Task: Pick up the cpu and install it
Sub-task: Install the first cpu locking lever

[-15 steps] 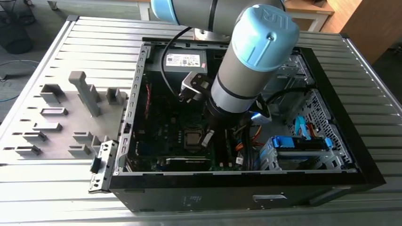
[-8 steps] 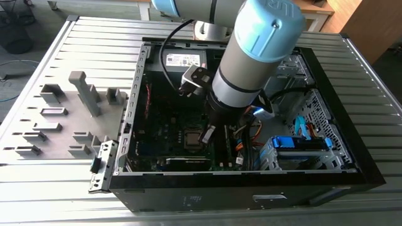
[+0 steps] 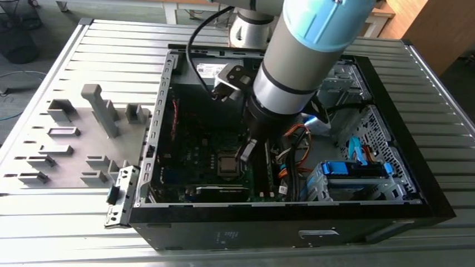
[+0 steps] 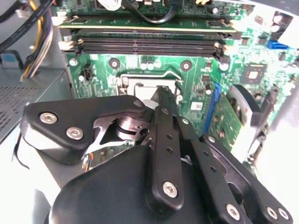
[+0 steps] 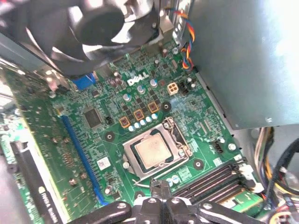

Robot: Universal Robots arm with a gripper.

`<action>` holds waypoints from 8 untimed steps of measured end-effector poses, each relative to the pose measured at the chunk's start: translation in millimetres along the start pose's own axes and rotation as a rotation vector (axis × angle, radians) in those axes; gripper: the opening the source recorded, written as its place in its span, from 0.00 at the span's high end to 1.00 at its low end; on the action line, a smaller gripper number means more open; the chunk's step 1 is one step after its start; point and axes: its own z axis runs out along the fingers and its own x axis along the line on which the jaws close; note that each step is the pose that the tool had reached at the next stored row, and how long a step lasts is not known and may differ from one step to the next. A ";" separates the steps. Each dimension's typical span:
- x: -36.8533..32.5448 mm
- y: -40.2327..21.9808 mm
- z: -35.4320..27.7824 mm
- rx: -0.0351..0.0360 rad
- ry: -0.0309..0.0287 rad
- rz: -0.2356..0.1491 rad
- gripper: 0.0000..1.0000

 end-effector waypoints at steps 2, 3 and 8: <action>0.2 1.1 -7.4 -0.0001 -0.0002 0.000 0.89; 0.3 1.6 -11.3 0.0000 -0.0002 0.000 0.89; 0.6 3.3 -23.2 -0.0001 -0.0003 0.000 0.89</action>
